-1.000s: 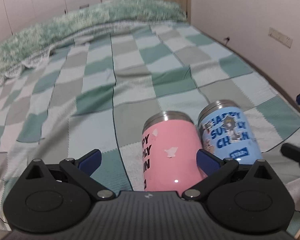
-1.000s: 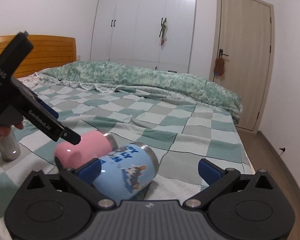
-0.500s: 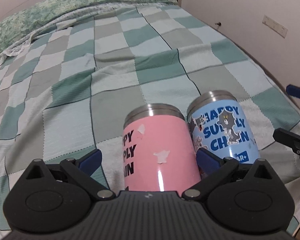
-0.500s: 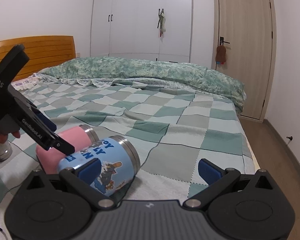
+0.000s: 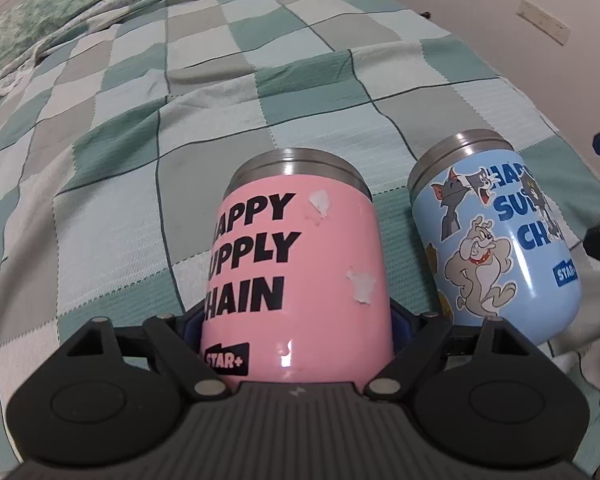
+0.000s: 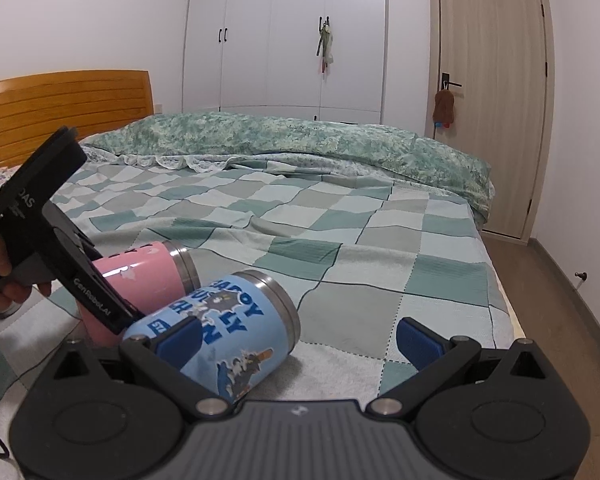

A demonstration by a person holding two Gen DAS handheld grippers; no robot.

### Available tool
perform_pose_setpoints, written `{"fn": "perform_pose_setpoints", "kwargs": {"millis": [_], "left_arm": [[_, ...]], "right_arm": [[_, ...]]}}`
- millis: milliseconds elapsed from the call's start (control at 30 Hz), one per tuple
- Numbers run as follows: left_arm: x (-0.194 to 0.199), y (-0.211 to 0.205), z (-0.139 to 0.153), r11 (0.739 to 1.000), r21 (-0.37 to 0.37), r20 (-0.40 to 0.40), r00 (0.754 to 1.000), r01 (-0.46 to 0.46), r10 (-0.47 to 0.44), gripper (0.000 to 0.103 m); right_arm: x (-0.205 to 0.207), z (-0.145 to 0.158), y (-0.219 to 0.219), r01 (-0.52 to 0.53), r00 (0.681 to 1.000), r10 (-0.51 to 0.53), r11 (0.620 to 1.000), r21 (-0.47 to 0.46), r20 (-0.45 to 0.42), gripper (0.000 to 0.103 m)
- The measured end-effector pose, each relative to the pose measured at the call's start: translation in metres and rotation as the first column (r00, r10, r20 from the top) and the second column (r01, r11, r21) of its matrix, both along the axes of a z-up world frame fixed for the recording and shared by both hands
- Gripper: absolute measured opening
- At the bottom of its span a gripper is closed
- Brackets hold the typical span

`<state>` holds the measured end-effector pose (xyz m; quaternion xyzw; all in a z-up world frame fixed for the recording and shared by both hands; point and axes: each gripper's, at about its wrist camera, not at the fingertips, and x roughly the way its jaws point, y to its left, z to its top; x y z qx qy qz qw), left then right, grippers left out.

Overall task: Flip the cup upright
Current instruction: 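Lift the pink cup with the left gripper, pushing the blue cup aside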

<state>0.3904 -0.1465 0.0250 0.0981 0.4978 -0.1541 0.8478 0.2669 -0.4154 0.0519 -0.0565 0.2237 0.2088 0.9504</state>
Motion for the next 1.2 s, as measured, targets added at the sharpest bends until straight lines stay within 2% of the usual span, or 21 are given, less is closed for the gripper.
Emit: {"fn": "perform_pose_setpoints", "kwargs": {"millis": [400, 600, 800, 1033, 1200], "left_arm": [[0.004, 0.022, 0.002, 0.984, -0.064, 0.014, 0.986, 0.168, -0.168, 0.084], [-0.006, 0.034, 0.007, 0.98, -0.087, 0.055, 0.983, 0.181, -0.177, 0.084], [-0.029, 0.049, 0.033, 0.976, -0.11, 0.105, 0.979, 0.186, -0.175, 0.084], [-0.079, 0.059, 0.074, 0.977, -0.137, 0.185, 0.973, 0.166, -0.14, 0.084], [-0.121, 0.061, 0.092, 0.977, -0.158, 0.225, 0.969, 0.145, -0.107, 0.084]], "right_arm": [[-0.008, -0.003, 0.005, 0.078, 0.997, -0.077, 0.997, 0.014, -0.015, 0.103], [-0.012, -0.004, 0.013, 0.121, 0.992, -0.121, 0.992, 0.02, -0.028, 0.103], [-0.028, 0.006, 0.024, 0.148, 0.989, -0.148, 0.989, 0.021, -0.022, 0.103], [-0.068, 0.034, 0.039, 0.145, 0.989, -0.146, 0.989, 0.039, 0.013, 0.103], [-0.103, 0.051, 0.049, 0.126, 0.991, -0.128, 0.991, 0.049, 0.037, 0.103]]}}
